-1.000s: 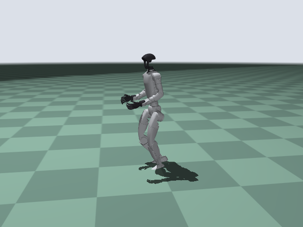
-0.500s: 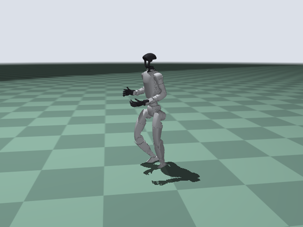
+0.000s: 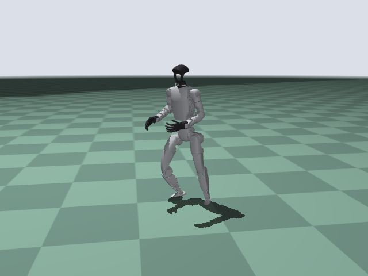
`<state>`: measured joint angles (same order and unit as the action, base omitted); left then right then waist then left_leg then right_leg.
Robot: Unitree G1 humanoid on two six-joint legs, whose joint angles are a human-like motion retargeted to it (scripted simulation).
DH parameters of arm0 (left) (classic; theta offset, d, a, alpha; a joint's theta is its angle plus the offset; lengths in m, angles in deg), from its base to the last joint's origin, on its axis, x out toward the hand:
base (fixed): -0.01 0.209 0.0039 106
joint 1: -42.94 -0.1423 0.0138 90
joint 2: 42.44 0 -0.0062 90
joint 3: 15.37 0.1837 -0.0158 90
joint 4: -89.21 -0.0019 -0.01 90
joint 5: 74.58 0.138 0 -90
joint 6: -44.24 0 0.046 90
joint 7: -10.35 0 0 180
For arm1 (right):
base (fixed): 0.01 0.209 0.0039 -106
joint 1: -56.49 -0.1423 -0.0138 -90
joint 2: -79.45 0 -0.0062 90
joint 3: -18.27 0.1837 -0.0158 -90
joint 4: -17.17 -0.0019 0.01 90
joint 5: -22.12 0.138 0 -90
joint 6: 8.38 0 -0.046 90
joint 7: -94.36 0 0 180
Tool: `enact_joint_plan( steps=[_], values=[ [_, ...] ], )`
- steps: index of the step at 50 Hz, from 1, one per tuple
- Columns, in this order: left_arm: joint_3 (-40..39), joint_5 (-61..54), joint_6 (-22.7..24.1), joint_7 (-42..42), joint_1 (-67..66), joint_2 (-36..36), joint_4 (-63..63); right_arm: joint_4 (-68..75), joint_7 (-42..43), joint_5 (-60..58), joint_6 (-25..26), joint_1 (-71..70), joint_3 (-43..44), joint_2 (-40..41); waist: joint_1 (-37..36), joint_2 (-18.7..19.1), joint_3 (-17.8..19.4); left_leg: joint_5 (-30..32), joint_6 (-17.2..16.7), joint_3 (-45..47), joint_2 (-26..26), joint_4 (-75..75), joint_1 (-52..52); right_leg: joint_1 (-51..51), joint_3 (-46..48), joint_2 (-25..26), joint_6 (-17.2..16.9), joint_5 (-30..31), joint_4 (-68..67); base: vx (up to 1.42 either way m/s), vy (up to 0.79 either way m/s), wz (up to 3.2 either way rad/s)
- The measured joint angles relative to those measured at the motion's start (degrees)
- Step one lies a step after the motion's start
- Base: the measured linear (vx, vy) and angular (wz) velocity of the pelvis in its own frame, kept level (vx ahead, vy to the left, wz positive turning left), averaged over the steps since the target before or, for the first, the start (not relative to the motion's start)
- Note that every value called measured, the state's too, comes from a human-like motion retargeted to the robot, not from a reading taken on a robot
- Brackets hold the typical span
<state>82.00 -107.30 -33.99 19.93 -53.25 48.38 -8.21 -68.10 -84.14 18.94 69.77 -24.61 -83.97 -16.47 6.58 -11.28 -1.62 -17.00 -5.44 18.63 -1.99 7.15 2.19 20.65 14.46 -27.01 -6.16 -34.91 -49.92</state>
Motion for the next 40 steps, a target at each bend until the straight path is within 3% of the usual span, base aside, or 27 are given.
enact_joint_plan(
  steps=[2,5,8,13,15,16,19,23,25,30,40],
  values=[
    [-0.2,1.1,-0.6,1.1,-0.6,-0.7,0.1,2.2,-1.2,0.2,0.3,-0.5,-0.5,-0.3,0.3,-0.3,0.0,-0.9,0.4,5.7,2.0,4.3,-2.2,-0.8,2.6,0.0,0.8,-0.7,0.2,-0.06,-0.3,0.98],
    [-0.3,1.9,-1.5,2.9,-1.7,-1.7,0.0,5.8,-3.1,0.8,0.8,-1.3,-1.2,-0.7,0.8,-1.0,-0.2,-5.1,3.9,16.0,6.2,12.7,-5.4,-1.3,6.3,-0.6,1.8,-1.3,0.7,-0.09,-0.27,1.08],
    [-0.2,2.2,-2.6,5.0,-3.1,-2.7,-0.9,10.1,-4.8,1.8,1.2,-2.1,-2.2,-0.9,0.0,-0.7,-0.3,-10.4,5.9,19.6,10.9,24.6,-9.6,-1.5,9.3,0.8,2.6,-1.8,1.3,-0.11,-0.22,0.77],
    [-0.1,2.6,-4.7,10.0,-5.5,-4.5,-3.5,18.3,-6.5,3.3,1.6,-3.6,-2.7,-1.0,-2.8,6.5,-1.1,-20.1,7.5,19.3,23.2,45.9,-17.6,-3.3,16.8,12.2,5.3,-0.2,7.5,-0.09,-0.16,0.58],
    [0.1,2.8,-5.3,11.8,-6.3,-4.6,-5.0,21.8,-6.7,3.6,1.6,-4.2,-2.4,-1.3,-4.9,13.0,-1.8,-22.7,6.8,16.8,29.8,51.7,-20.5,-6.8,20.3,22.6,7.0,4.1,17.7,-0.05,-0.12,0.37],
    [0.1,3.0,-5.6,12.2,-7.0,-4.7,-5.6,22.7,-6.7,3.5,1.8,-3.9,-2.2,-1.3,-5.2,14.1,-1.9,-23.1,6.5,16.5,30.0,52.3,-20.4,-7.2,21.0,23.9,7.2,4.7,18.6,-0.05,-0.09,0.56],
    [0.3,3.6,-6.3,12.8,-8.6,-4.6,-7.5,25.7,-6.9,3.4,2.3,-3.3,-1.5,-1.3,-5.5,16.8,-2.3,-23.6,5.8,16.2,28.4,49.9,-18.8,-9.9,22.6,28.0,7.8,7.8,24.4,-0.03,-0.04,0.87],
    [0.3,4.3,-7.2,13.3,-10.1,-4.3,-10.1,29.0,-7.1,3.3,2.9,-2.3,-0.9,-0.9,-4.9,17.1,-2.5,-23.3,5.4,15.4,22.6,41.2,-15.6,-11.4,23.6,27.9,7.9,9.4,25.4,-0.02,0.02,1.07],
    [0.5,4.6,-7.5,13.6,-10.2,-4.1,-11.4,30.7,-7.6,3.6,3.1,-2.1,-0.8,-0.6,-4.3,15.6,-2.7,-21.9,6.4,15.1,16.7,32.9,-12.8,-11.2,23.5,25.2,7.7,9.0,24.0,-0.01,0.05,1.13],
    [1.2,4.4,-8.4,13.9,-10.2,-3.1,-13.6,33.4,-8.3,4.9,3.8,-1.2,-1.3,1.2,-4.6,14.9,-2.6,-20.4,6.7,10.9,12.4,26.2,-11.4,-10.2,23.0,21.9,7.9,9.0,19.0,-0.04,0.06,0.99],
    [2.8,3.0,-10.7,16.6,-9.0,-1.9,-17.4,37.7,-10.2,9.0,5.2,-1.8,-2.8,3.4,-4.1,10.8,-2.1,-11.3,8.2,0.8,0.7,9.7,-6.1,-6.7,14.4,14.2,8.1,10.1,8.7,-0.04,0.08,1.07]
  ],
)
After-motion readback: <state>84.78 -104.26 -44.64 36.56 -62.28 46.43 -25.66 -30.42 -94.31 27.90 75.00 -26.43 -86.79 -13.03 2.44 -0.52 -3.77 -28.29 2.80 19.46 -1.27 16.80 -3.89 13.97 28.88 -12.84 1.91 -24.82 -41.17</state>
